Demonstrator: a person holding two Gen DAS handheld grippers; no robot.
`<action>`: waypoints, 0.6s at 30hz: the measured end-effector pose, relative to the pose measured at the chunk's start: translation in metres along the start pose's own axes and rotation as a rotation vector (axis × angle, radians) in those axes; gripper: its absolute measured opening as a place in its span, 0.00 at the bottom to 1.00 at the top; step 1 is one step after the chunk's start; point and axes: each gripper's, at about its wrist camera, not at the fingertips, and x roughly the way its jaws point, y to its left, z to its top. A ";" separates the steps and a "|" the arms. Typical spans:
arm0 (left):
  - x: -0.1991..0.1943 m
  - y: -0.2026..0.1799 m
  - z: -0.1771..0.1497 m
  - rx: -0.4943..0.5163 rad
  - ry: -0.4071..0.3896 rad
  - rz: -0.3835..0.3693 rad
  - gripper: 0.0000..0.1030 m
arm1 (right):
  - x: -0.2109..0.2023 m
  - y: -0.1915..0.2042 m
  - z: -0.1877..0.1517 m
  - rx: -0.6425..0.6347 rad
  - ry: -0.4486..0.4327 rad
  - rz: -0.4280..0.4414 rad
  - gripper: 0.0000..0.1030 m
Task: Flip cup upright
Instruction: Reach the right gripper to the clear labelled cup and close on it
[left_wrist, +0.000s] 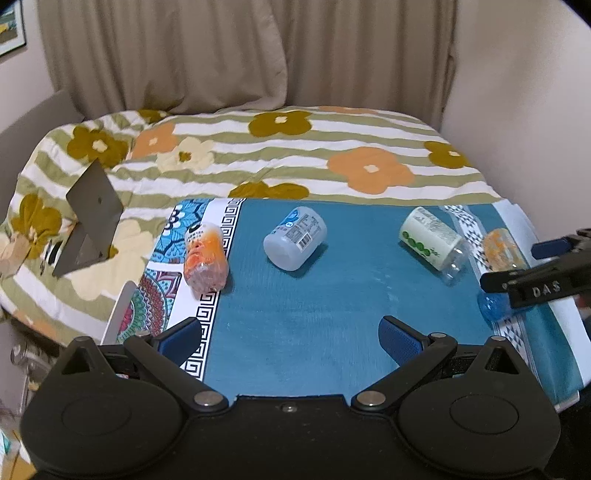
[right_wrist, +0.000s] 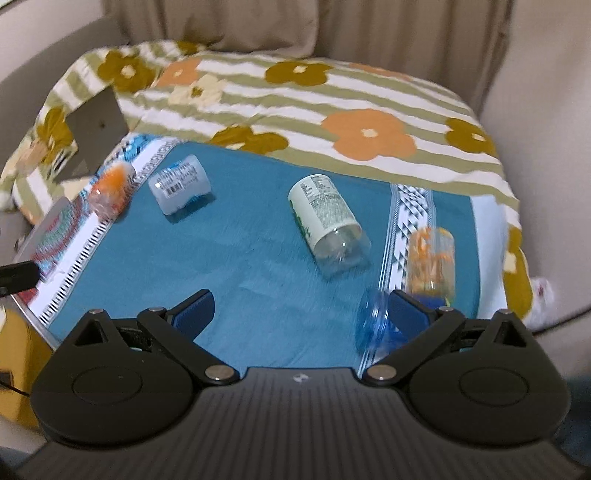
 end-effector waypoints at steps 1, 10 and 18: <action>0.004 -0.001 0.001 -0.013 0.006 0.006 1.00 | 0.009 -0.004 0.005 -0.020 0.011 0.010 1.00; 0.045 -0.008 0.004 -0.090 0.054 0.042 1.00 | 0.103 -0.036 0.047 -0.124 0.108 0.120 1.00; 0.074 -0.015 0.013 -0.112 0.069 0.056 1.00 | 0.154 -0.040 0.066 -0.176 0.168 0.166 0.99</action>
